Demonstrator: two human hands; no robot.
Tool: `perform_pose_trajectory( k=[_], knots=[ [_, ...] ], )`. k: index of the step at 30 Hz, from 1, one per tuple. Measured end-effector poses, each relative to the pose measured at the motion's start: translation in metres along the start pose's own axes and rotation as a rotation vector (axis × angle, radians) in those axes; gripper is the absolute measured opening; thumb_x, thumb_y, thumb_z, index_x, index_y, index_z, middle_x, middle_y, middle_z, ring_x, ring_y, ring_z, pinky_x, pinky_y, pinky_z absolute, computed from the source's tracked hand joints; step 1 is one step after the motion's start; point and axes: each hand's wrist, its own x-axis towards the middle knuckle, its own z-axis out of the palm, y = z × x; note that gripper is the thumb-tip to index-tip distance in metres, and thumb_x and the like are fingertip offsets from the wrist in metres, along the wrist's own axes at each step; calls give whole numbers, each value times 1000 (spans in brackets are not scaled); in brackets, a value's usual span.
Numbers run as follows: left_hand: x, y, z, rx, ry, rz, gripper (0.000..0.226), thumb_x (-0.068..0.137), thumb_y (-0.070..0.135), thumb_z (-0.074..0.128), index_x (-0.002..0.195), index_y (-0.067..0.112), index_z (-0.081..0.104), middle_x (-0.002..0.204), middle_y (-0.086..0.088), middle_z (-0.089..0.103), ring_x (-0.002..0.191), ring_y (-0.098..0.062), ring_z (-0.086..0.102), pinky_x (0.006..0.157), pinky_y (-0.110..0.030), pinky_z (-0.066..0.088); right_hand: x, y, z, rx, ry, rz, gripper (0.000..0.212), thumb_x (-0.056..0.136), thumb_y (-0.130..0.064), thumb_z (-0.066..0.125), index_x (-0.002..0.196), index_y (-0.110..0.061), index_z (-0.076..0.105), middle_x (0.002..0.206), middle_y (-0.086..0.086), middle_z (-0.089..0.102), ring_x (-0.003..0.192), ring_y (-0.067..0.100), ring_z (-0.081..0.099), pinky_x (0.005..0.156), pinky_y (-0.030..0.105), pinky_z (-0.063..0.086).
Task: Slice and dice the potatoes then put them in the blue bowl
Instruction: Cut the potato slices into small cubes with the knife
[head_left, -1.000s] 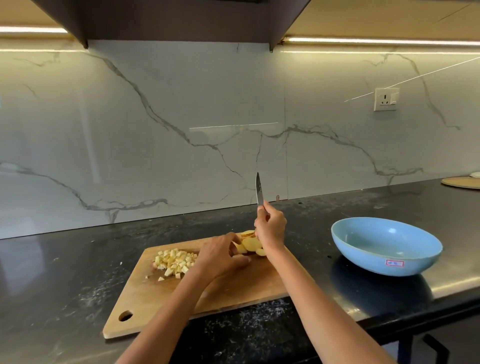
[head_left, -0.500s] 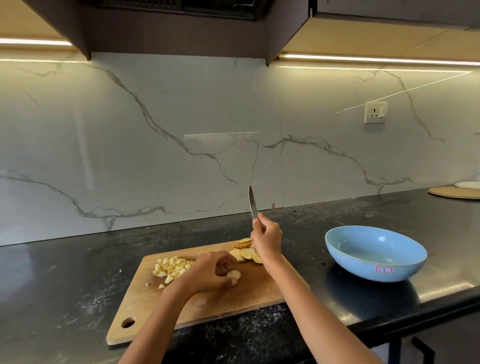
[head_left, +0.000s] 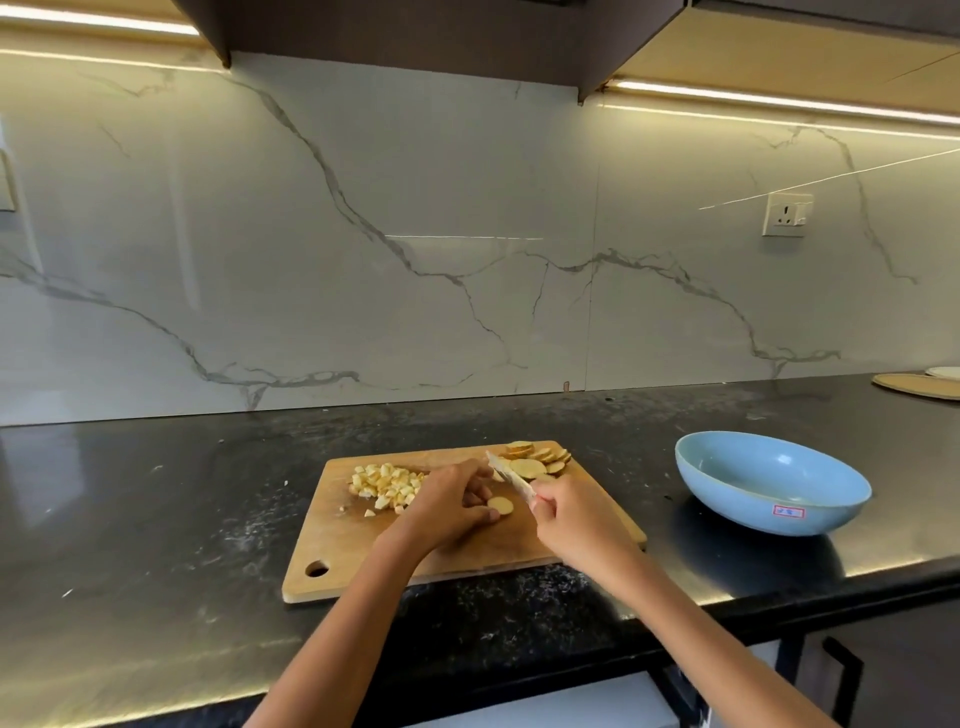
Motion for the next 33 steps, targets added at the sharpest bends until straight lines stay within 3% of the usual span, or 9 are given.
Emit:
perform_pose_trajectory(
  k=[2,5,9,12,18,21,23,27,33],
  knots=[
    [-1,0,2,4,24,-8,55,80,25,71,129,14,49,103,3,63,87,-5,57,71,-8,46,-7,-1,1,-101,-5,-3,37,96,-13,40,60,-20,41,56,-6,39,48,5,34,42,19,22],
    [-2,3,3,31,49,-15,60,78,33,72,129,15,46,107,2,60,86,-5,55,67,-7,45,-11,-2,2,-168,-15,20,26,97,-17,39,76,-16,53,62,-6,46,53,5,40,43,18,24],
    [0,4,4,28,27,-18,67,80,32,71,137,14,40,118,-3,62,101,-12,59,87,-18,48,-13,-8,1,-184,-70,59,24,96,-16,42,82,-10,60,62,-2,47,56,10,45,47,23,28],
    [0,4,4,20,44,-7,60,81,27,70,134,12,44,113,-3,64,96,-10,60,87,-20,49,-12,-11,-2,-182,-75,74,23,94,-15,44,86,-7,64,62,-1,47,58,12,46,48,25,29],
    [-1,4,7,-2,78,-36,57,77,26,74,126,13,49,104,-3,66,90,-9,60,84,-21,52,-16,-21,-7,-250,-110,74,28,95,-14,45,68,-16,46,64,-4,43,57,8,41,46,20,27],
    [0,3,7,-16,68,-44,55,76,25,75,123,13,50,101,-2,66,87,-8,60,82,-21,52,-19,-28,-5,-299,-95,50,14,95,-13,46,91,-11,59,65,-4,42,57,8,40,46,19,27],
    [0,3,6,-22,60,-54,53,76,26,75,121,13,51,99,-1,66,84,-6,59,78,-18,51,-21,-31,-4,-320,-94,46,16,95,-12,47,102,-10,61,71,-2,48,64,11,46,48,19,29],
    [2,2,6,-17,54,-65,49,76,27,75,118,14,52,98,0,66,81,-5,58,74,-15,49,-27,-38,-4,-379,-94,29,21,96,-9,44,112,-12,58,104,5,62,86,15,58,64,22,40],
    [2,3,6,21,35,-62,48,79,27,72,120,13,53,103,0,68,85,-8,61,82,-23,52,-22,-45,-4,-400,-138,-6,20,95,-9,48,113,-9,57,111,8,61,98,20,59,68,24,40]
  ],
)
